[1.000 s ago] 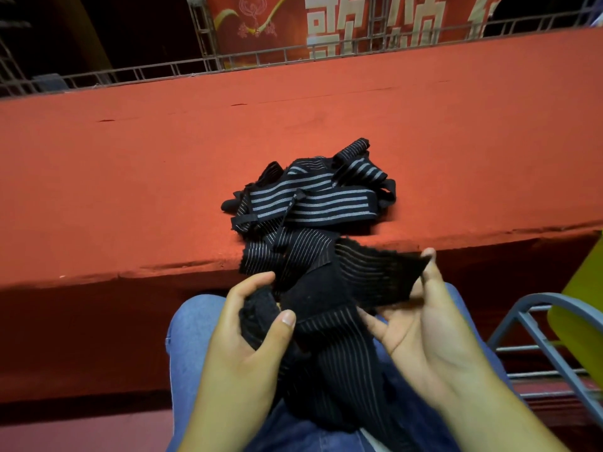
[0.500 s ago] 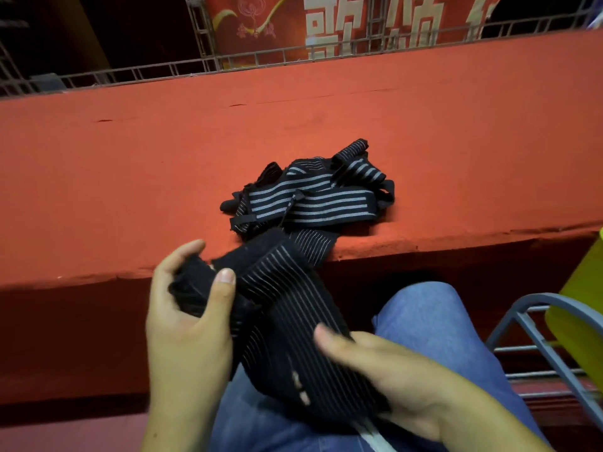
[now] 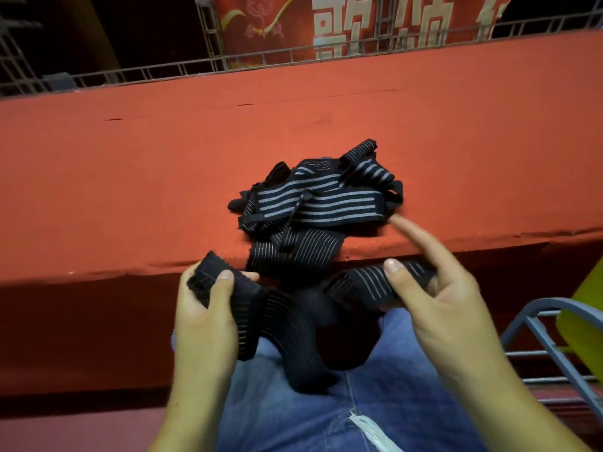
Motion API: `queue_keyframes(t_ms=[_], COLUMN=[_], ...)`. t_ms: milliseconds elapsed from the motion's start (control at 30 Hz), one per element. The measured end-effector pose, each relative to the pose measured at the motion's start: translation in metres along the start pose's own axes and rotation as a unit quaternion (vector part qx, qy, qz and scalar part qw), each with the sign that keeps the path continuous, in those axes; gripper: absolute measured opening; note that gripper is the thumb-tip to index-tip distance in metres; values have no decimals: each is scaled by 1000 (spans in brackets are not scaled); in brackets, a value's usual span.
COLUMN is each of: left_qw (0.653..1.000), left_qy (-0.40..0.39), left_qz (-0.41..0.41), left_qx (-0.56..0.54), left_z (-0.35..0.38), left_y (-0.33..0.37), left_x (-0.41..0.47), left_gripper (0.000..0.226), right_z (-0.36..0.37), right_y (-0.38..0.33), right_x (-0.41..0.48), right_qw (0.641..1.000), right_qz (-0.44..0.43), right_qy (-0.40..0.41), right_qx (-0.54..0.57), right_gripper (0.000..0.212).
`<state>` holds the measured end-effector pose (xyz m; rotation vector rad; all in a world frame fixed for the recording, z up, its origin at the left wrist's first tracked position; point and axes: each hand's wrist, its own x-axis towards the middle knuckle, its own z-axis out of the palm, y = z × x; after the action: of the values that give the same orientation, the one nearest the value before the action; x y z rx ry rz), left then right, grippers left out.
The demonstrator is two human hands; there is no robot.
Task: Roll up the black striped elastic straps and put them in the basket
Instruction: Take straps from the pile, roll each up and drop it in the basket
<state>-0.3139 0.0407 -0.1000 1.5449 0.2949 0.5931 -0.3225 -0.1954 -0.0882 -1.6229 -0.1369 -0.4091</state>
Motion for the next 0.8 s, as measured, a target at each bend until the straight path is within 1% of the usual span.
queue_keyframes(t_ms=[67,100,200,267,367,467,533,667,800], left_qw=[1000,999,995,993,991,988,985,979,982], left_qy=[-1,-11,-51,-51,-59,-94,-123,-156,-147], left_qz=[6,21,54,79,102,118,124,131,116], left_qx=[14,28,59,70,62,29,10,-23,-39], left_z=[2,3,6,5,4,6,10,21,27], left_y=[2,5,7,7,12,18,21,24,21], left_x=[-4,-6,-10,-9,-8,-10,-14,-22,-27], left_gripper=[13,12,9,13,15,17,15,15,12], right_z=[1,2,5,5,8,12,17,28,42], right_y=[-6,-7,-6,-4,-4,-3,1,7,8], right_x=[-2,-3,-6,-6,-5,-6,-8,-14,-24], right_qw=[1000,999,993,989,990,992,991,989,980], right_qz=[-2,13,44,47,25,7,15,19,88], right_qy=[-23,-43,-108,-138,-133,-122,-130,-147,-176], right_qx=[-3,-2,-10,-27,-42,-29,-17,-13,44], right_gripper=[33,35,60,68,57,45,37,42,40])
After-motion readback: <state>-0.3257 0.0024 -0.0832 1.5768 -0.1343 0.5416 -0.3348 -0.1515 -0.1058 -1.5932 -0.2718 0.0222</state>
